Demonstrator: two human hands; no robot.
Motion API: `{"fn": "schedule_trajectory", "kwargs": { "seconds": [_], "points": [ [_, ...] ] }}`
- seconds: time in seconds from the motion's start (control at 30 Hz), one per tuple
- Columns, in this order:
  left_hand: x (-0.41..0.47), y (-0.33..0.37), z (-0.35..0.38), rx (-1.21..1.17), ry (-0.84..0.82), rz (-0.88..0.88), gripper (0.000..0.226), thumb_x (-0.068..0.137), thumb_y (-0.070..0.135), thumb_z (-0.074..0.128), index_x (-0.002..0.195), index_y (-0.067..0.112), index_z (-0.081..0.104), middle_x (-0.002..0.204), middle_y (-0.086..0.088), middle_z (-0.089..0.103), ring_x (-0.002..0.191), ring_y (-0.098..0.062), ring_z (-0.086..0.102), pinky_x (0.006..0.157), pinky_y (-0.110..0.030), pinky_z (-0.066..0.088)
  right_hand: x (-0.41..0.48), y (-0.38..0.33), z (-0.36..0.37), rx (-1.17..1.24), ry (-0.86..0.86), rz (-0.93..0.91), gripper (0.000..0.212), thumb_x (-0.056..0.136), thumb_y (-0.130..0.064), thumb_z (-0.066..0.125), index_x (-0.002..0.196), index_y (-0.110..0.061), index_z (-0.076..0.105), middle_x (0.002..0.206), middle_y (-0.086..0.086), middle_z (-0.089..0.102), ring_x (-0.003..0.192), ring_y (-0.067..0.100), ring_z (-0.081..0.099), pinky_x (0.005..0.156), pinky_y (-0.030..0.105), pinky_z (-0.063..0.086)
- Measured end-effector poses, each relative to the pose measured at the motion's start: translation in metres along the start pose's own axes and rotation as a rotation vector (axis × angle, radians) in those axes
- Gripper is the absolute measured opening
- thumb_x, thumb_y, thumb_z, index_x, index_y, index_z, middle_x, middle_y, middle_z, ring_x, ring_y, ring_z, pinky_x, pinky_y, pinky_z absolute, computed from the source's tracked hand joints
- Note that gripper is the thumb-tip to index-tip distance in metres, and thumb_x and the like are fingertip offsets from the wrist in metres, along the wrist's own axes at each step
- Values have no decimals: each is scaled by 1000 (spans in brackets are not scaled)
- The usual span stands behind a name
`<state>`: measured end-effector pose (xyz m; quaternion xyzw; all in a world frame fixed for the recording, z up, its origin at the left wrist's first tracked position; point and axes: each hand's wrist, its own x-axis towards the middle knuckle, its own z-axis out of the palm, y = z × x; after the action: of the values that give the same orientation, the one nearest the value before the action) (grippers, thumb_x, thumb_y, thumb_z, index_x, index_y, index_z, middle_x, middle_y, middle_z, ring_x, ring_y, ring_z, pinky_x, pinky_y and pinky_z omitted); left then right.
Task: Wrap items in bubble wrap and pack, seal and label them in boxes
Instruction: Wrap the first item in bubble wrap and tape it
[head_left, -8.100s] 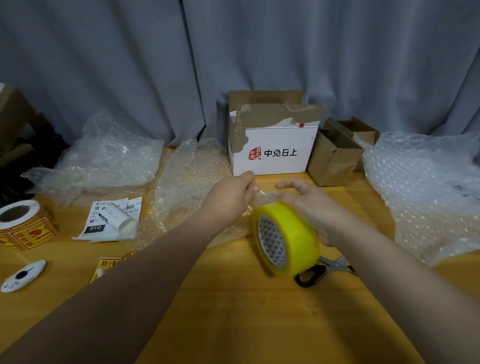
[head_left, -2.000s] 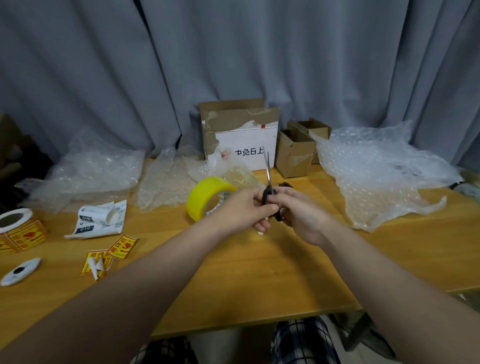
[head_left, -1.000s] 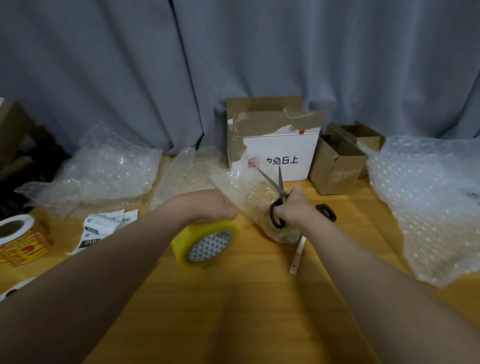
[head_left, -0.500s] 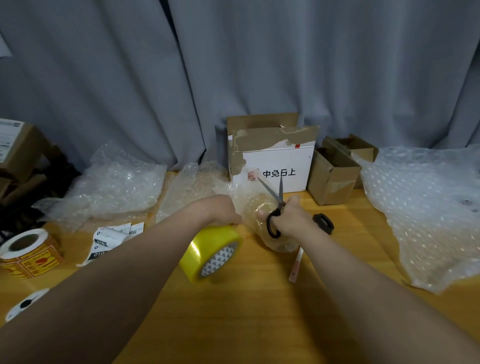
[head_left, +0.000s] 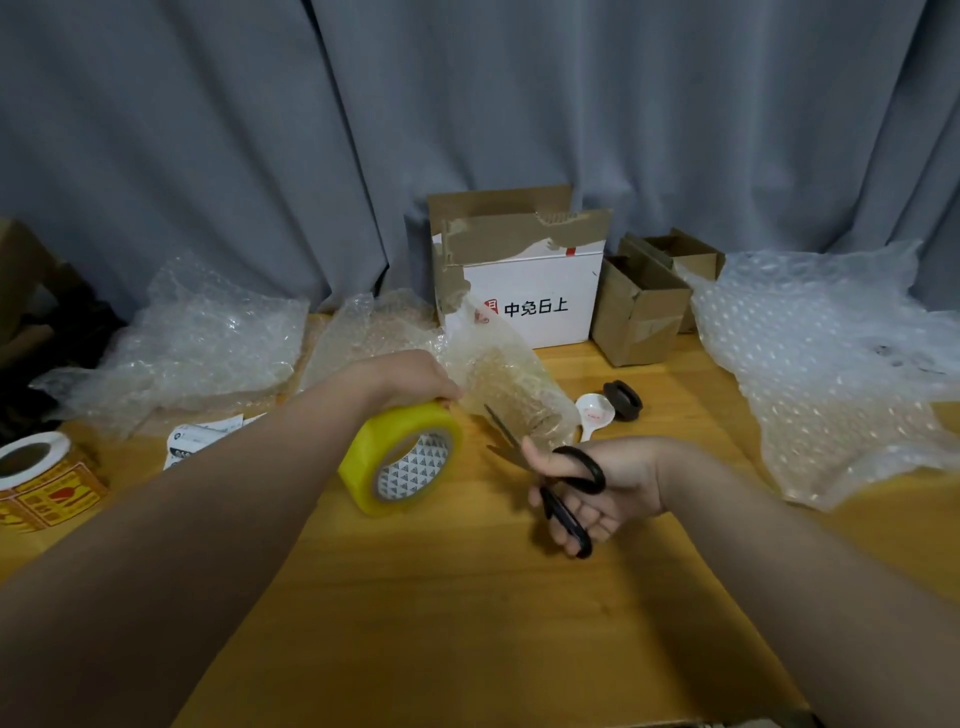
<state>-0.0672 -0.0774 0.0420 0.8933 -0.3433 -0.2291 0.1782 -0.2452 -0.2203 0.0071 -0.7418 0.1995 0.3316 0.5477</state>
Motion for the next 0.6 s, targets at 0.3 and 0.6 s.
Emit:
{"fn": "schedule_trajectory", "kwargs": {
  "seconds": [0.3,0.6],
  "points": [
    [3,0,-3,63,-14,-34,33,90,40,57,91,9,69,92,-9,67,82,-20,59,73,-30,46,37,-19,12,254,165,-175,64,67,-72,50,97,-15,53,63,2,61,55,13,58,46,20,38],
    [4,0,-2,99,2,-63,28,87,38,59,91,12,70,87,-5,65,75,-18,58,68,-29,45,50,-9,18,271,325,-336,52,66,-59,64,79,-9,63,48,0,50,39,11,43,41,20,30]
  ]
}}
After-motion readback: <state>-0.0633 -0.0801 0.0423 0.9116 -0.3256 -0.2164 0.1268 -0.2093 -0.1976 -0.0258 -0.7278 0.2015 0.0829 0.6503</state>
